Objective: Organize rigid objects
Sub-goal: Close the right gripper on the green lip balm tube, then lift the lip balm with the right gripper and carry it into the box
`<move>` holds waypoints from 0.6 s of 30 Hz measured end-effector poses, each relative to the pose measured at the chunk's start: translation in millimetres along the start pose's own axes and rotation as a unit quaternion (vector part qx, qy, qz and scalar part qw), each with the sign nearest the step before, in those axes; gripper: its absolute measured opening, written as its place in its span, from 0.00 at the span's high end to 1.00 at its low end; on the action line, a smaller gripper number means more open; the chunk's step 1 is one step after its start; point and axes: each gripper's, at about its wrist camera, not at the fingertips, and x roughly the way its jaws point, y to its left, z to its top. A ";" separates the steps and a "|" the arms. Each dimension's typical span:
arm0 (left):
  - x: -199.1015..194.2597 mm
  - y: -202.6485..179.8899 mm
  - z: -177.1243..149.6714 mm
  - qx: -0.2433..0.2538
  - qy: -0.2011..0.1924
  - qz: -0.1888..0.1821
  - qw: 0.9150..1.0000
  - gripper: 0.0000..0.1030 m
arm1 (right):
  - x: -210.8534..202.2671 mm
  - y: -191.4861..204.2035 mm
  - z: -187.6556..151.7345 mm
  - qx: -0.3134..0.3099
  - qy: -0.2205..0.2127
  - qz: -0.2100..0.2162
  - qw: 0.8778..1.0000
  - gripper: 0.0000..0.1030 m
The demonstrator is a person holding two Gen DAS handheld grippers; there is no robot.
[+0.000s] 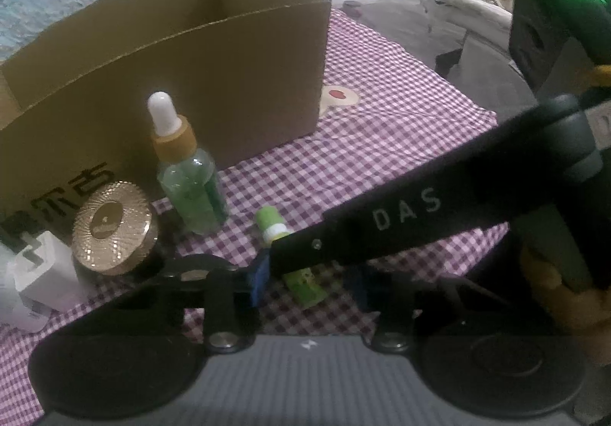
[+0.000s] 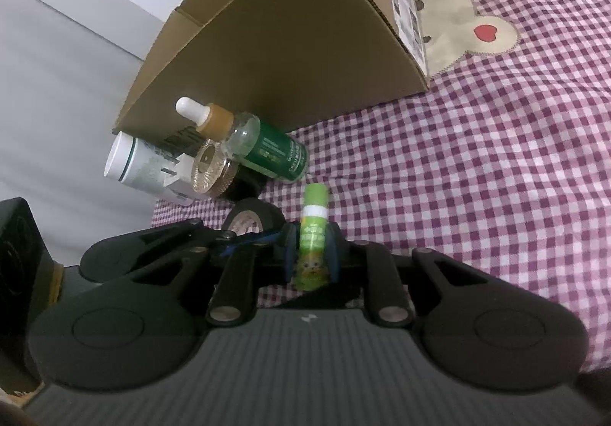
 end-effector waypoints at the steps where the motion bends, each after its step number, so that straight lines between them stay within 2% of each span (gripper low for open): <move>1: 2.1 0.6 0.7 -0.001 0.001 -0.002 1.000 0.62 | -0.1 0.2 -0.1 0.001 -0.001 0.000 1.000 0.85; 8: -15.2 -1.4 -3.6 -0.005 -0.016 -0.010 1.000 0.62 | -10.5 4.1 -7.2 0.015 -0.015 0.003 1.000 0.85; 14: -63.1 -2.6 8.4 0.004 -0.075 0.000 0.997 0.62 | -44.8 46.0 -6.4 -0.046 -0.069 -0.009 0.996 0.84; 18: -101.6 8.5 26.0 0.006 -0.125 0.016 0.992 0.62 | -71.0 88.2 6.2 -0.114 -0.118 -0.011 0.986 0.84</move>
